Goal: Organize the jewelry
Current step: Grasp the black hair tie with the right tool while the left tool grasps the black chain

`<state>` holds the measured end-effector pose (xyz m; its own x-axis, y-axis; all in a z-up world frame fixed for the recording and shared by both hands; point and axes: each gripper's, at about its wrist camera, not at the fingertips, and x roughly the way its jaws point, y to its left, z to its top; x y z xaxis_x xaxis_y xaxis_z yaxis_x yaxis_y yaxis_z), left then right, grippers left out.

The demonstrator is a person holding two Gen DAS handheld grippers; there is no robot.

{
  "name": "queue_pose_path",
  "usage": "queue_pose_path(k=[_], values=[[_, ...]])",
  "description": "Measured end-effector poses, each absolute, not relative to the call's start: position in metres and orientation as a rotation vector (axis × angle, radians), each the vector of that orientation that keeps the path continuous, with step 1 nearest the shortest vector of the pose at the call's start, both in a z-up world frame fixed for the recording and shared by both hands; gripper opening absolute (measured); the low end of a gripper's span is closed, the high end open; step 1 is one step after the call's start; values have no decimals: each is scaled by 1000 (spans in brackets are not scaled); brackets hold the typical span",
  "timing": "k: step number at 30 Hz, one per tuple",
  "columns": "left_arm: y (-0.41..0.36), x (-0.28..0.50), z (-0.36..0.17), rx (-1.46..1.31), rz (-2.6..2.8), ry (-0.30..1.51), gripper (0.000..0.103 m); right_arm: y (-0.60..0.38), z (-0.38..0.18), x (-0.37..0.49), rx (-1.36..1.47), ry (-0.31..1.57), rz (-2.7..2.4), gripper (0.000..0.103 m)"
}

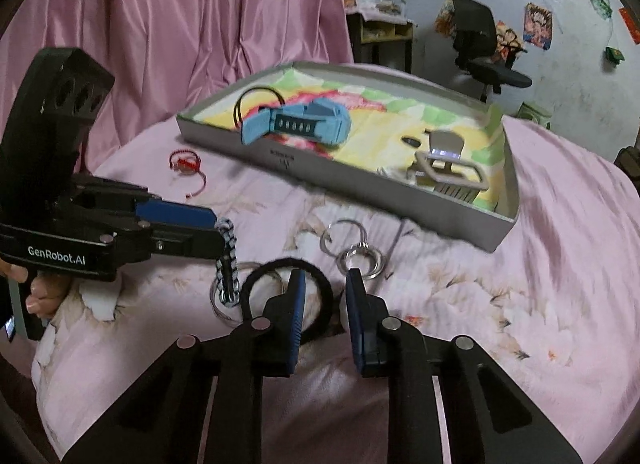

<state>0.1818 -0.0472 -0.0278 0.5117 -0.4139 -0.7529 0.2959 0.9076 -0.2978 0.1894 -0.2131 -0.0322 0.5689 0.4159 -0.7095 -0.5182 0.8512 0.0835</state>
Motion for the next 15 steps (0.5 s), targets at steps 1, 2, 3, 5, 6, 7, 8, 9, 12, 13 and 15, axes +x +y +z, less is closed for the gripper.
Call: queue_pose_path(k=[1,2,3,5,6,7,8,9,12,13,15], values=[[-48,183,-29,-135,-431,947,28,-212,-34,189,-146,806,551,18],[-48,184,-29,-133,-432,951,28,-211,-36,189,-152,821,552,17],[-49,186,-30,-133,-436,956,28,-211,-37,190,-155,829,552,15],[-49,190,-31,-131,-439,969,26,-211,-40,190,-156,848,549,15],[-50,191,-32,-131,-437,975,24,-212,-41,190,-150,855,548,15],[-49,193,-33,-134,-438,982,23,-212,-42,190,-147,858,547,14],[-49,194,-33,-140,-441,984,22,-212,-42,190,-143,860,545,13],[-49,195,-33,-145,-442,984,21,-212,-42,190,-140,861,543,11],[-46,194,-34,-166,-443,979,19,-213,-43,188,-136,862,543,7],[-45,194,-34,-172,-445,975,19,-213,-43,188,-135,862,544,6],[-45,192,-33,-174,-449,969,19,-213,-43,187,-135,861,543,6]])
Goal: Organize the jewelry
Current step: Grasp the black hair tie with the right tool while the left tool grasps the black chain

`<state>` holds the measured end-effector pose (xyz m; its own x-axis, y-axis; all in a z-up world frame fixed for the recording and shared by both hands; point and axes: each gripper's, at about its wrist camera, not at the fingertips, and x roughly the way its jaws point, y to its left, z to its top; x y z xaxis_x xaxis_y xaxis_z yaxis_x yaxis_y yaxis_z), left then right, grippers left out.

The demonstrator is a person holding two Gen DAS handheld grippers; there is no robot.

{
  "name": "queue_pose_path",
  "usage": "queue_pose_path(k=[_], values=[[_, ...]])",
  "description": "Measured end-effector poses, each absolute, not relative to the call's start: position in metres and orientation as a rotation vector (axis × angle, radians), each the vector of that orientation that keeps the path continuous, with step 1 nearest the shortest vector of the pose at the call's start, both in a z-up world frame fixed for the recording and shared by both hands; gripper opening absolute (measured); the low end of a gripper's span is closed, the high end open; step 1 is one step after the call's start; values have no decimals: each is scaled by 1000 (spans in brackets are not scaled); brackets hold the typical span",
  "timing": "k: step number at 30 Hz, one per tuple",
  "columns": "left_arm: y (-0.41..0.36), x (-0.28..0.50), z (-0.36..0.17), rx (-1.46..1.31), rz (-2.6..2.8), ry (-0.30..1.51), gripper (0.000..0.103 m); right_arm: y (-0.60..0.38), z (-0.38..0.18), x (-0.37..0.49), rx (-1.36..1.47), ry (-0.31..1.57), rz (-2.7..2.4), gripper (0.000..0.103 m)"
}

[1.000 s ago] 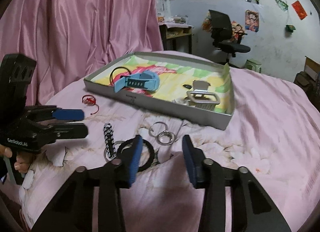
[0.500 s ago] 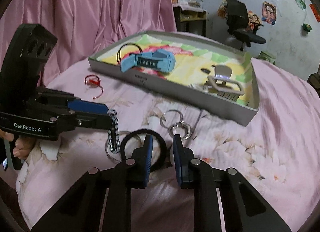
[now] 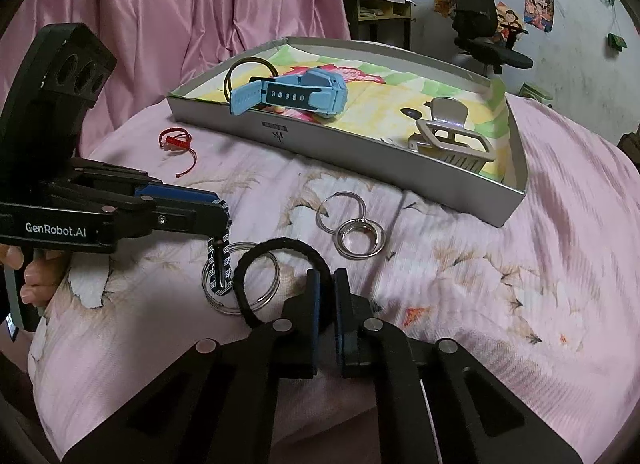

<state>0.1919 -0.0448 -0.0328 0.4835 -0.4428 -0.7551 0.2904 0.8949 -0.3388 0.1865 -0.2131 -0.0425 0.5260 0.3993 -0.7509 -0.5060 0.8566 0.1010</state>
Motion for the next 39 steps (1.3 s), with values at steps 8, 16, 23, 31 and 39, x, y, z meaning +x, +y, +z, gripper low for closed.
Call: queue_pose_path(k=[8,16,23,31,39], values=[[-39,182,-26,-202,-472,917,15,-217,-40,185,-124,845,541,5],[-40,174,-21,-201,-492,889,14,-227,-35,188,-80,813,517,5],[-40,158,-21,-173,-510,903,14,-229,-35,190,-66,804,517,5],[-45,140,-27,-121,-541,928,3,-231,-32,187,-62,786,515,5],[-54,129,-24,-64,-525,892,3,-234,-31,187,-54,777,512,5]])
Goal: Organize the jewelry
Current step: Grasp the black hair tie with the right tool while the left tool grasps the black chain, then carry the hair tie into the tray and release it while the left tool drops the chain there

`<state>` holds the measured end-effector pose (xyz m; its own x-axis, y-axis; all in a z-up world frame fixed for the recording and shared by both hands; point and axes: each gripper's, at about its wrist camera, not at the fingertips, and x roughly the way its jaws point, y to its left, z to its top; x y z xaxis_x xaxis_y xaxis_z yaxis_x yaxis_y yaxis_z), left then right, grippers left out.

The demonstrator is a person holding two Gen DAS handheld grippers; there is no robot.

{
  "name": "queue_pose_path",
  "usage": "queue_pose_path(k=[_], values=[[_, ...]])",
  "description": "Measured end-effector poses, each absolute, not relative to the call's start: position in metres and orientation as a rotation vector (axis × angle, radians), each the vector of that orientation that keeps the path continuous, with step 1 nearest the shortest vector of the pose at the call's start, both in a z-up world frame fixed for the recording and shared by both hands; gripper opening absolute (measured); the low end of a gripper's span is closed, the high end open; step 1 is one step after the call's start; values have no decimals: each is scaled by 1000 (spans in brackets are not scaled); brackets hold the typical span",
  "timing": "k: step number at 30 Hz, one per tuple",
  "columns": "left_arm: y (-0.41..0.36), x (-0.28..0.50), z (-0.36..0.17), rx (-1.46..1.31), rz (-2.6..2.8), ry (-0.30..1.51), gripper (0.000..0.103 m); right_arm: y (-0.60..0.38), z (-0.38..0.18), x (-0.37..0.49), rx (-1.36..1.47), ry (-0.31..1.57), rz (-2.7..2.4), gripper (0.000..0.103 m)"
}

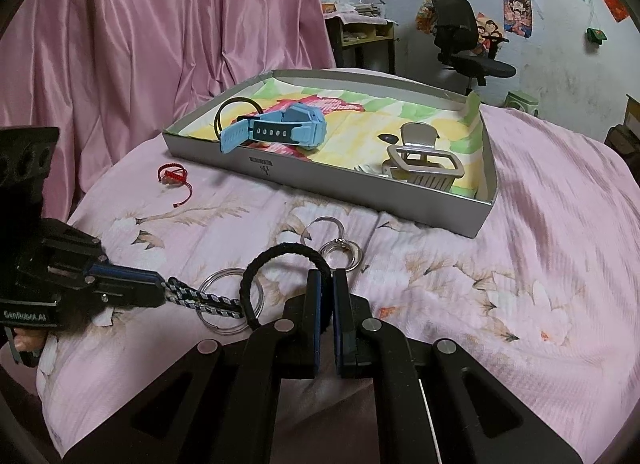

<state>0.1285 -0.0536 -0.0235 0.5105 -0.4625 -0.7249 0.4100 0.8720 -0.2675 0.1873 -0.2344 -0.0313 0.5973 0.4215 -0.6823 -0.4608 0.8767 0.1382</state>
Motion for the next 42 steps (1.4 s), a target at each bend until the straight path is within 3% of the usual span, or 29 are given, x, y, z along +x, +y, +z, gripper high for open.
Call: queue_pose_path(k=[12,27,42], values=[[-52,97,10,0,-411,656,2,-245,-14,182,4,655,495,5],[-17,155,46,-170,-188,459,2,-226,14,242,35,527,407,5],[15,229,8,-298,-86,703,2,-175,-1,278,-161,565,308,5]])
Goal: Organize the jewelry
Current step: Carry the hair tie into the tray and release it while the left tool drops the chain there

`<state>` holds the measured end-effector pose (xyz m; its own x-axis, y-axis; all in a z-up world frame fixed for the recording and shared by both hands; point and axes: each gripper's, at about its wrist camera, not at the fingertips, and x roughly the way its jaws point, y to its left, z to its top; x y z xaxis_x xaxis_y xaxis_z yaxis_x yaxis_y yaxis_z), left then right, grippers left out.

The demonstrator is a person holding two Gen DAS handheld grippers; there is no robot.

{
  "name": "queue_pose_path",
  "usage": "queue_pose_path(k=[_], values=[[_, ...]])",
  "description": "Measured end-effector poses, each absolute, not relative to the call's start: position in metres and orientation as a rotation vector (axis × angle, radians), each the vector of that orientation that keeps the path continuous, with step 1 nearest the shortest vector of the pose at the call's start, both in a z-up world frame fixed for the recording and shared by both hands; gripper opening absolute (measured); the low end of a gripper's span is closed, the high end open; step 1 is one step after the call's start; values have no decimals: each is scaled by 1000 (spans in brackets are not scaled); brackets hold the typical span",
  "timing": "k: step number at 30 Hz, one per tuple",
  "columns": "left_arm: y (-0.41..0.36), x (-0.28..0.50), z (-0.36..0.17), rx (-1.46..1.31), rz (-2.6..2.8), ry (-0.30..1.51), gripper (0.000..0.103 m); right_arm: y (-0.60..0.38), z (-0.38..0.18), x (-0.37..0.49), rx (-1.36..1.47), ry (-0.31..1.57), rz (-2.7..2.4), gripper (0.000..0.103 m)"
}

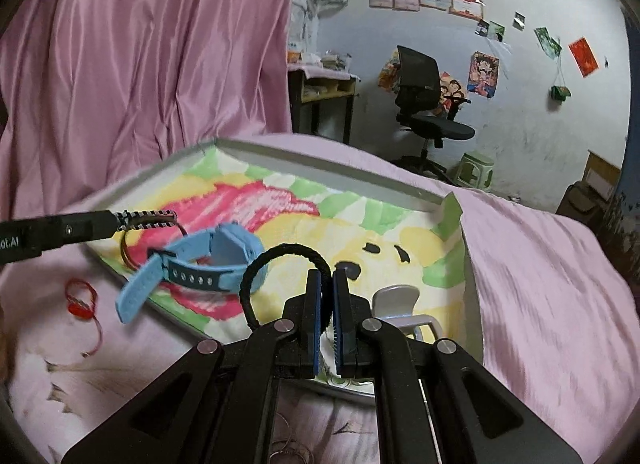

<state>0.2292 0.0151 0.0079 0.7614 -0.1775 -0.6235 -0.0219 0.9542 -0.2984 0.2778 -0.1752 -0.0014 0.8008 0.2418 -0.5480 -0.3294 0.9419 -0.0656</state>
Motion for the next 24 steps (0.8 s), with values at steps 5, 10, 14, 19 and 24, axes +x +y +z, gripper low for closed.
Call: queue_pose_path(k=[5,10,14,19,24], values=[[7,237,-1,-262,-91,771,2,-168,-8,278,-205,608,308,5],[2,237,-1,-233,-96,778,3,-175,-7,277,-191,627,309,6],[3,236,1,-233,-107,776,3,-177,-9,278,-182,640,319,10],[3,232,2,-228,-105,771,5,-182,-5,274,-160,620,320,28],[4,220,8,-228,-106,727,43,-191,1,266,-124,600,310,31]])
